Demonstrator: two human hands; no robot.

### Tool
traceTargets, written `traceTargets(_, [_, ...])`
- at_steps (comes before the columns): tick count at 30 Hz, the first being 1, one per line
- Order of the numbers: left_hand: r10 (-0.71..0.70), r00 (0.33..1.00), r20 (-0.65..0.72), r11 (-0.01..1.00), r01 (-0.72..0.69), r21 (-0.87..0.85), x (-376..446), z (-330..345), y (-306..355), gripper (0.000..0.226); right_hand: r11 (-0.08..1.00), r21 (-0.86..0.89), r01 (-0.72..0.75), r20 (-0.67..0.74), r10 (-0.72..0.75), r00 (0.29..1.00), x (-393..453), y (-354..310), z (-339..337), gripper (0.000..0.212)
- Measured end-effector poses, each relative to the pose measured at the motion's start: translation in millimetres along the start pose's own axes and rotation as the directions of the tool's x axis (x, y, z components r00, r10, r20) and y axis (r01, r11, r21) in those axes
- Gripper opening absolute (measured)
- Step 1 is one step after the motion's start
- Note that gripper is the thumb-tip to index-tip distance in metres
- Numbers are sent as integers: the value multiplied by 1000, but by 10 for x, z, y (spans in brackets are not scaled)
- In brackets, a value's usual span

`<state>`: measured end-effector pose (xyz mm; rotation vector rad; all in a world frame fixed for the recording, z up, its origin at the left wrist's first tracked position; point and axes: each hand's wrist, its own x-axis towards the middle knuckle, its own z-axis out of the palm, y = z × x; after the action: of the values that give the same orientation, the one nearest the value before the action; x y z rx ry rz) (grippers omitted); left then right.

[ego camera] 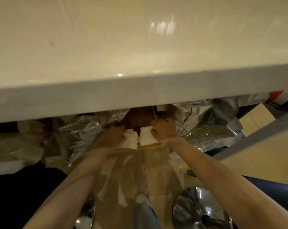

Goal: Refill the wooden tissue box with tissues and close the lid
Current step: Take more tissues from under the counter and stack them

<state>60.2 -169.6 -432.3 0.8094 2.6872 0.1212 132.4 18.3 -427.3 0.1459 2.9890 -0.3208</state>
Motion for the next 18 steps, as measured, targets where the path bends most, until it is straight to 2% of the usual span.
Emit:
traceTargets(4, [-18,999,-28,994,15,-109,-482,-366,196,39,1000,2,8,2,-8,1000,-375,-62,-379,26])
traceTargets(11, [-15,1000,27,979,20,-204,-1297,-1210,637,44,995,24,97,-113,-94,989,-1209,-240,-1260,26])
traceTargets(18, [173,985,-15,974,-173,-148,-1953,-1998,1016,18,983,1,186,-213,-181,960,-1883,-480,-2218,24])
